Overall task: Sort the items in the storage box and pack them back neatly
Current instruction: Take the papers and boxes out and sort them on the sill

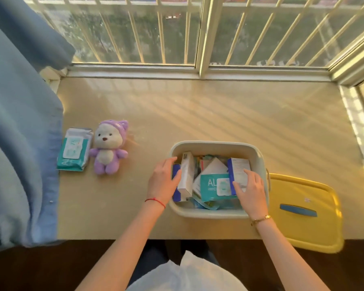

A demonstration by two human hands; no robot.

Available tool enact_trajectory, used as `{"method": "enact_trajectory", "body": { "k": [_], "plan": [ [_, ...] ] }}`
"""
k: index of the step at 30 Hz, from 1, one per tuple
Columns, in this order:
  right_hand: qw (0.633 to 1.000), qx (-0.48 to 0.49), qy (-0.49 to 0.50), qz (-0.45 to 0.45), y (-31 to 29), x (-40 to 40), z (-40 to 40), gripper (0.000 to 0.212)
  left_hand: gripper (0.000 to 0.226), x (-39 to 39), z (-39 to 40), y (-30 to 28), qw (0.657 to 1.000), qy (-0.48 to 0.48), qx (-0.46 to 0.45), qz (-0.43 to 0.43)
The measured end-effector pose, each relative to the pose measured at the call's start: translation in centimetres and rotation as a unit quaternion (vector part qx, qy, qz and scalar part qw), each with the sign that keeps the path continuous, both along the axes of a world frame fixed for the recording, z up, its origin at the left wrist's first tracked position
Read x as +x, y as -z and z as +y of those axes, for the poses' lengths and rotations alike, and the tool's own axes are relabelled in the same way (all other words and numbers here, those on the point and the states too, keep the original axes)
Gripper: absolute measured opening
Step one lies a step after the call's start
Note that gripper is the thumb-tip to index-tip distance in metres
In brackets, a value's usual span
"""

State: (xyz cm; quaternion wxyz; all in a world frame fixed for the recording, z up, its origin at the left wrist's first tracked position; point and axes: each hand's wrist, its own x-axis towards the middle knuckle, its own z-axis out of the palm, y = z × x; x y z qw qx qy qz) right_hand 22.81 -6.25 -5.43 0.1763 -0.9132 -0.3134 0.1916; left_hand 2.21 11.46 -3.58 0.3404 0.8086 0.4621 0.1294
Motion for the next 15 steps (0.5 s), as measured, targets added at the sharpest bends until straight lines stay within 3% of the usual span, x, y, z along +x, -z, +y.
{"method": "enact_trajectory", "body": {
  "k": [8,15],
  "plan": [
    [0.994,-0.078,0.017,0.077,4.1,2.7,1.0,0.079,0.056,5.5,-3.1,4.6,0.983,-0.008,-0.082,0.161],
    [0.993,-0.099,-0.014,0.057,5.6,2.2,1.3,0.070,0.065,6.7,-3.8,6.0,0.969,-0.047,-0.072,0.232]
  ]
}}
